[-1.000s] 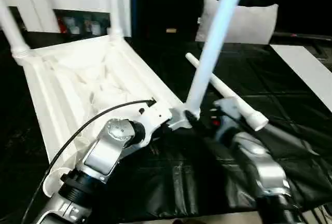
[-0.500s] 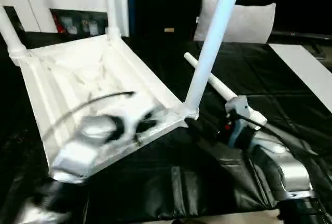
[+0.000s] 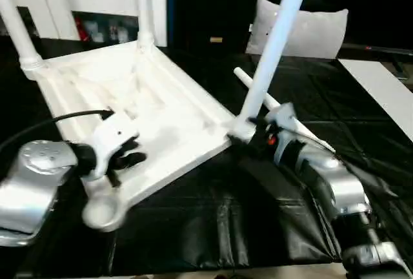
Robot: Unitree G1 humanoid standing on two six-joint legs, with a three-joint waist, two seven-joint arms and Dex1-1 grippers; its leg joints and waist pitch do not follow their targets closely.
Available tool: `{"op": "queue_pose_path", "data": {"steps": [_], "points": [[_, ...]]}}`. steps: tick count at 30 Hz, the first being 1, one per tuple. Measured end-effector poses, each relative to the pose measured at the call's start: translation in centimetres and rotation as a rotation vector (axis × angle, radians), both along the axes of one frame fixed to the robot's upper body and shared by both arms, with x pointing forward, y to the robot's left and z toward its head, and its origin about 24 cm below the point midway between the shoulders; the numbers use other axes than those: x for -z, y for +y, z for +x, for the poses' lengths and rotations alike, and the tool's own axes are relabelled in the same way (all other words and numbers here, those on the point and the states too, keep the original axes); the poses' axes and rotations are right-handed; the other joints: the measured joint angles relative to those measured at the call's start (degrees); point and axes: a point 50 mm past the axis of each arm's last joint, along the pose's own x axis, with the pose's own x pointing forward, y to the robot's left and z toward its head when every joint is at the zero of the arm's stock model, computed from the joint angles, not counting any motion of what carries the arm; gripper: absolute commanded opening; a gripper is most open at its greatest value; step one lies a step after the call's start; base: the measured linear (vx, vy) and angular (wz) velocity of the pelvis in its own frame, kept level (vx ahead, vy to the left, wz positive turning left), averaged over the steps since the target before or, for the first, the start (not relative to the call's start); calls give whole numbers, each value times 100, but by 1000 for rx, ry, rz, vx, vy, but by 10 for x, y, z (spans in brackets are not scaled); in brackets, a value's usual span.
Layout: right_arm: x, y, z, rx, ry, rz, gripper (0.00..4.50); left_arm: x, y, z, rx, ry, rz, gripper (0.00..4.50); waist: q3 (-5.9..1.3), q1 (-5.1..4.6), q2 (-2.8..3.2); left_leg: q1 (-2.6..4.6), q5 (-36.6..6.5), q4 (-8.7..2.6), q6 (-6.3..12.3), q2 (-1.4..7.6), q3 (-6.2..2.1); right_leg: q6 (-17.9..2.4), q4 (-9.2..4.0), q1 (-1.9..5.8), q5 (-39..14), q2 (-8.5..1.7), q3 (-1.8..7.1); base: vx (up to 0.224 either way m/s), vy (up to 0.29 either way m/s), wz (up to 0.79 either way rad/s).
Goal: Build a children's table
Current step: Rotate leg to tighten, then rotate table base
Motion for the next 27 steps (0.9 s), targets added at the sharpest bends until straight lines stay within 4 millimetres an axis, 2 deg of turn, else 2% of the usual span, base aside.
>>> {"op": "queue_pose_path", "data": {"steps": [3, 4, 5, 7, 8, 11, 16, 22, 25, 27], "points": [[-1, -5, -1, 1, -3, 4, 450, -5, 16, 6, -94, -43, 73, 189, -10, 12, -17, 2, 0, 1, 0, 1, 0, 0, 14, -1, 0, 1, 0, 0, 0, 0], [-1, -3, -3, -18, -6, 6, 450, -6, 20, 8, -123, -58, 91, 190, -14, 12, -23, 2, 0, 0, 0, 2, -1, 0, 20, -2, 0, 2, 0, 0, 0, 0], [0, 0, -5, -39, -5, 5, 450, -8, 22, 10, -142, -73, 104, 211, -16, 12, -26, 3, 0, 0, 0, 3, -1, 0, 24, -4, 0, 3, 0, 0, 0, 0], [4, 9, -14, -101, 5, -4, 450, -8, 24, 11, -166, -82, 121, 211, -20, 14, -31, 4, -3, 0, -5, 3, -1, 3, 43, -9, -3, 3, 2, 0, 0, 0], [9, 16, -21, -145, 24, -10, 450, -7, 26, 11, -175, -70, 136, 190, -21, 17, -33, 6, -7, 0, -11, 5, -2, 7, 55, -11, -11, 3, 1, 0, 0, 0], [25, 28, -38, -211, 106, -40, 450, -4, 31, 9, -193, -49, 218, 181, -21, 17, -33, 0, -8, 0, -12, 8, -3, 6, 65, -22, -15, 6, 1, 0, 0, 0], [36, 33, -55, -246, 188, -104, 450, 5, 40, 5, -209, 4, 295, 133, -20, 16, -32, 7, -7, 4, -14, 8, -2, 7, 62, -17, -15, 7, 5, 0, 0, 0], [44, 43, -55, -191, 221, -160, 450, 22, 27, -3, -94, 116, 263, 79, -23, 16, -35, 11, -7, 11, -14, 7, -4, 7, 61, -16, -16, 5, 6, 0, 0, 0], [49, 51, -43, -112, 230, -199, 450, 32, 12, -16, 37, 219, 228, 58, -27, -14, -42, 12, -6, 16, -16, 7, -5, 7, 62, -19, -15, 5, 7, 0, 0, 0], [51, 57, -37, -74, 229, -209, 450, 31, 7, -23, 109, 275, 217, 41, -35, -42, -54, 15, -3, 15, -21, 7, -6, 7, 66, -19, -15, 5, 6, 0, 0, 0]]}}
